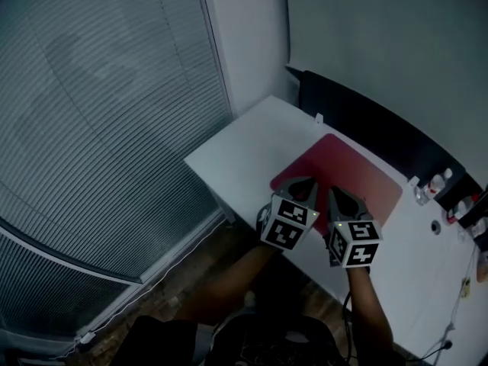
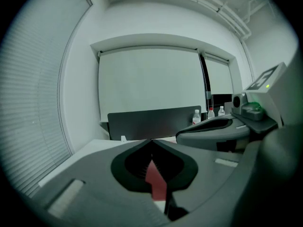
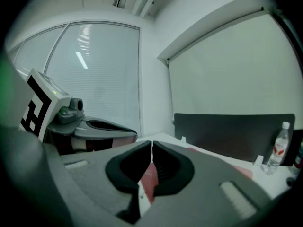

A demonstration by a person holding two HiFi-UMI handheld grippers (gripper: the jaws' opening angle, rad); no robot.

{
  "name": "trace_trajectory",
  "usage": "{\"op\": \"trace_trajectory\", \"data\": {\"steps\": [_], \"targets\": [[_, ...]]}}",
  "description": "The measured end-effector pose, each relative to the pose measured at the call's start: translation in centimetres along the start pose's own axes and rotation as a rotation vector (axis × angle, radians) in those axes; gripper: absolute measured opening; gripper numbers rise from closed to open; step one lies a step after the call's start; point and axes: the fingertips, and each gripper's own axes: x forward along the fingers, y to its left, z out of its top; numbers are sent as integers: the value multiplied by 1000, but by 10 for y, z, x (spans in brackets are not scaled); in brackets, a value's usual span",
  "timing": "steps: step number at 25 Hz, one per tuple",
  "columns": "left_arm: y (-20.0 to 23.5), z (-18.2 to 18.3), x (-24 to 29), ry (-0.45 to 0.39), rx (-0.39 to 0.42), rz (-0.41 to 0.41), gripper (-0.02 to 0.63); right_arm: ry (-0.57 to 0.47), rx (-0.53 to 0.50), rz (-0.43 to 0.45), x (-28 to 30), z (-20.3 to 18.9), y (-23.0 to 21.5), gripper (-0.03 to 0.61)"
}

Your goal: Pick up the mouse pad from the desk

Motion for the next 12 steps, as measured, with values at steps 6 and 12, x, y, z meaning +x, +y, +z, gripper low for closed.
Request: {"op": "trace_trajectory", "data": {"steps": [6, 12], "targets": [[35, -11, 13, 2, -9, -75, 5, 5, 11, -80, 32, 4, 10, 5], [47, -14, 37, -2, 6, -174, 5, 13, 30, -178, 52, 5, 2, 5]]}}
